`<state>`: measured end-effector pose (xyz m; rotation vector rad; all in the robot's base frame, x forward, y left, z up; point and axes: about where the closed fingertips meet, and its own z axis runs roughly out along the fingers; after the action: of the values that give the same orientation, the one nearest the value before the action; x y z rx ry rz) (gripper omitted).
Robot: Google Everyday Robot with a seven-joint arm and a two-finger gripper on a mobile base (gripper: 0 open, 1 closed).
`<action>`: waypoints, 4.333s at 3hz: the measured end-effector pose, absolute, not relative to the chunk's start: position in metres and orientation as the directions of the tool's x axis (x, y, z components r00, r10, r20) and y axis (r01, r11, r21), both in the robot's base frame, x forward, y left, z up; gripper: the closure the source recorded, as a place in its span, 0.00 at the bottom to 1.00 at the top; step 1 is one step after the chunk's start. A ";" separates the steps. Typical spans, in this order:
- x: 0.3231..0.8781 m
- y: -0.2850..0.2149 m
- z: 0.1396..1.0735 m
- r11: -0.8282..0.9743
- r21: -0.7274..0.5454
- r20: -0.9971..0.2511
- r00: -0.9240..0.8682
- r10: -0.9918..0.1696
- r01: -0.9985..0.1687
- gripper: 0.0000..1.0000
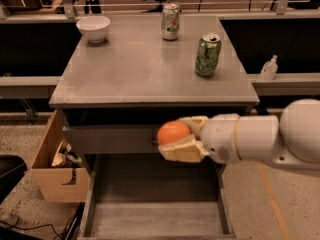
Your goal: Place orange into middle drawer
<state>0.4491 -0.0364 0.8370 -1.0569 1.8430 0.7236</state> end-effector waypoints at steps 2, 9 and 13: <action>0.407 -0.084 0.697 0.568 0.227 -0.847 -0.448 -0.286 -0.791 1.00; 0.497 0.073 0.460 0.421 0.206 -0.837 -0.382 -0.392 -0.883 1.00; 0.491 0.090 0.375 0.424 0.219 -0.729 -0.436 -0.528 -0.879 0.85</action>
Offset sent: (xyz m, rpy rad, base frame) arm -0.0516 -0.0713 -0.2152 0.0802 0.2175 -0.1945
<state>0.4911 0.0896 0.3749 -1.1844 2.1112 0.8039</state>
